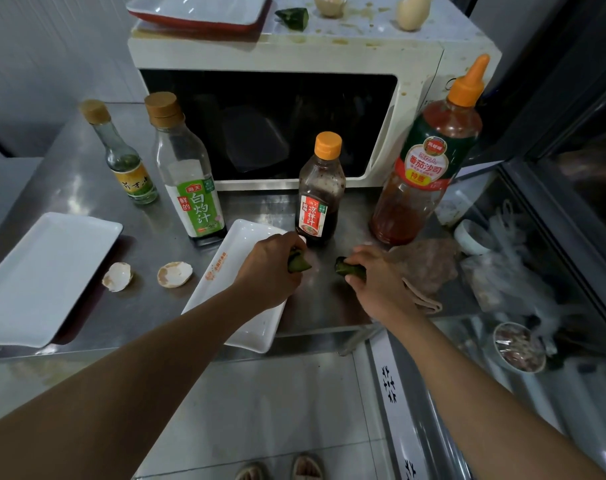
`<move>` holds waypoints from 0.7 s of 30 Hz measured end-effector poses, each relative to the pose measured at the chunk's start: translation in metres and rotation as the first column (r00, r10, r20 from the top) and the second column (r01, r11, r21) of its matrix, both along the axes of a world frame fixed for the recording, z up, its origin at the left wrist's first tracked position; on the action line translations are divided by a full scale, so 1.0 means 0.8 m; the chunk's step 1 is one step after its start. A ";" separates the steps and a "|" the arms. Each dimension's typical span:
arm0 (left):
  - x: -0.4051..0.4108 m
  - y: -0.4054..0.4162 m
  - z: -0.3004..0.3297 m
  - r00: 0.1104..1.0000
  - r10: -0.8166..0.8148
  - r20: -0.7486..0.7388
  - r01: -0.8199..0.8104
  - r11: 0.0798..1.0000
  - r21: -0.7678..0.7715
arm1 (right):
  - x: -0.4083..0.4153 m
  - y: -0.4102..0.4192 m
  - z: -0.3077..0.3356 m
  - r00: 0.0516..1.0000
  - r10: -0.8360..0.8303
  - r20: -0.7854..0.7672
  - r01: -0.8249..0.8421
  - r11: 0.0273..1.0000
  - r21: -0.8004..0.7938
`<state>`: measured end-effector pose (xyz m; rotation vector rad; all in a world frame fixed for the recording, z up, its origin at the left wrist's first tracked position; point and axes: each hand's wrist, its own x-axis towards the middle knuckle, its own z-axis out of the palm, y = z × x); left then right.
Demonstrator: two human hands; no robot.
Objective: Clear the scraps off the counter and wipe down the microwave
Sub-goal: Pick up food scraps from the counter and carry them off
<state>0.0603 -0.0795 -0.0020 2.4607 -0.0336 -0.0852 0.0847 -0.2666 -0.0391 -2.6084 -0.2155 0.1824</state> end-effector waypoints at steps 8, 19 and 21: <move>-0.001 0.004 -0.014 1.000 -0.001 -0.007 0.001 1.000 0.020 | -0.006 0.008 -0.025 1.000 -0.014 0.018 0.015 0.999 -0.047; 0.002 0.007 -0.016 1.000 -0.014 -0.009 0.014 0.999 0.032 | -0.001 0.004 -0.028 0.999 -0.039 -0.013 0.040 0.996 0.084; 0.002 0.008 -0.016 1.000 -0.011 -0.009 0.012 0.999 0.031 | 0.003 0.007 -0.030 0.999 -0.027 -0.045 0.027 1.000 -0.008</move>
